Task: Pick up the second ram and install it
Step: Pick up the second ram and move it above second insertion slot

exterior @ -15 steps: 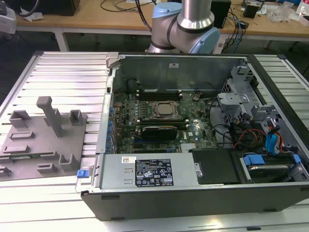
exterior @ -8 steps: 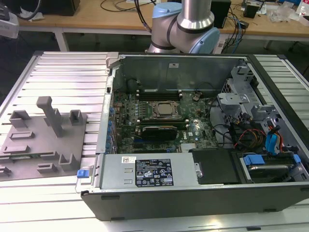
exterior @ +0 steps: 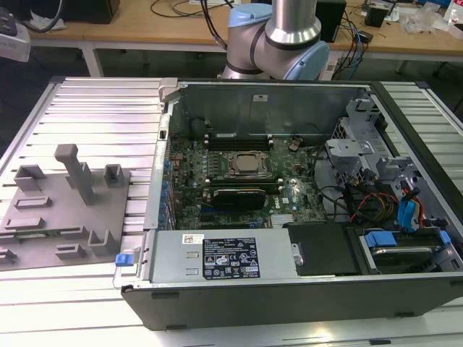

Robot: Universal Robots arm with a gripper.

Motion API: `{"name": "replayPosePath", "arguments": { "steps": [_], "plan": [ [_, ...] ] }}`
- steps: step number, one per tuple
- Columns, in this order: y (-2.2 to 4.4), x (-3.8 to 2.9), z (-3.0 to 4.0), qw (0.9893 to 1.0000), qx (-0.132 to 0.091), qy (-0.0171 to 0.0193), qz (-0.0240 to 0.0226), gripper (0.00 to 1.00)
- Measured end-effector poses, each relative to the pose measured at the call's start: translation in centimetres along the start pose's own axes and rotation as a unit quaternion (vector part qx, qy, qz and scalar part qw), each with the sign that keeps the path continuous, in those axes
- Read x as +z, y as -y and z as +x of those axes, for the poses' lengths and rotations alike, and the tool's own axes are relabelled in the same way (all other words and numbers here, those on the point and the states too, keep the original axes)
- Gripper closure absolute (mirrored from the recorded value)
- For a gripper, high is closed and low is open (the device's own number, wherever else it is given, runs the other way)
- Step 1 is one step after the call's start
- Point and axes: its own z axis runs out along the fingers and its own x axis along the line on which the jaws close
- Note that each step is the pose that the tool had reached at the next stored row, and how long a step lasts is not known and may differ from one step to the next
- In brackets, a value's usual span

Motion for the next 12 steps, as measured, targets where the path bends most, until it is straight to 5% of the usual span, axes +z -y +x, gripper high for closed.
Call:
{"name": "replayPosePath", "arguments": {
  "steps": [10,12],
  "plan": [
    [0.05,1.13,0.03,1.0000,0.000,0.0000,0.0000,0.70],
    [0.10,2.21,0.05,1.0000,0.000,0.0000,0.0000,0.70]
  ]
}}
